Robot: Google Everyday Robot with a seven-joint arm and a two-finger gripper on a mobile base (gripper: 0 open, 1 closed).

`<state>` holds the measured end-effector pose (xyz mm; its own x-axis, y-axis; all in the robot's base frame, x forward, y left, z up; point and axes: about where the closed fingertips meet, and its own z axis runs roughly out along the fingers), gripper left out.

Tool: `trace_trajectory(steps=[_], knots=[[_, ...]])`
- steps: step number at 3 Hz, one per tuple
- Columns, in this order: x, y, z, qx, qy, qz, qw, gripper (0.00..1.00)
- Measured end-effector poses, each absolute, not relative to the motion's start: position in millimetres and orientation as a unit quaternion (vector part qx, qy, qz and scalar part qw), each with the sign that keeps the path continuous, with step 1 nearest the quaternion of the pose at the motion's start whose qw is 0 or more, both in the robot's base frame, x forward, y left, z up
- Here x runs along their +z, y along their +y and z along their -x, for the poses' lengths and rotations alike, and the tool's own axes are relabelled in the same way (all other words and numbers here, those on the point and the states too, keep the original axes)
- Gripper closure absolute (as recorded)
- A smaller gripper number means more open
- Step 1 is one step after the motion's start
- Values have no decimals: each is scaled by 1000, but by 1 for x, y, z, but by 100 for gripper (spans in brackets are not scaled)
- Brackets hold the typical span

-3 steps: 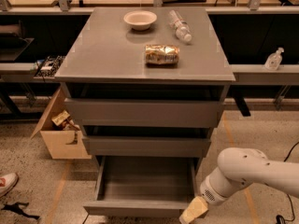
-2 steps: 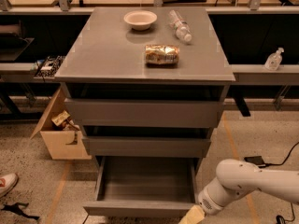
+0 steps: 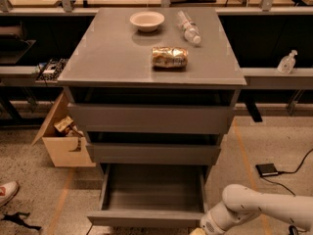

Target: Close bottom drawer

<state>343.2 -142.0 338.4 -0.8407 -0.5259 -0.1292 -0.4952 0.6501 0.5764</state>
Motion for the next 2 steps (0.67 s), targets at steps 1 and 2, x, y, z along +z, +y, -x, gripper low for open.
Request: trace_trajectory(steps=[1, 2], knots=[[300, -135, -340, -338, -900, -274, 23, 16], [269, -133, -345, -349, -900, -260, 11, 38]])
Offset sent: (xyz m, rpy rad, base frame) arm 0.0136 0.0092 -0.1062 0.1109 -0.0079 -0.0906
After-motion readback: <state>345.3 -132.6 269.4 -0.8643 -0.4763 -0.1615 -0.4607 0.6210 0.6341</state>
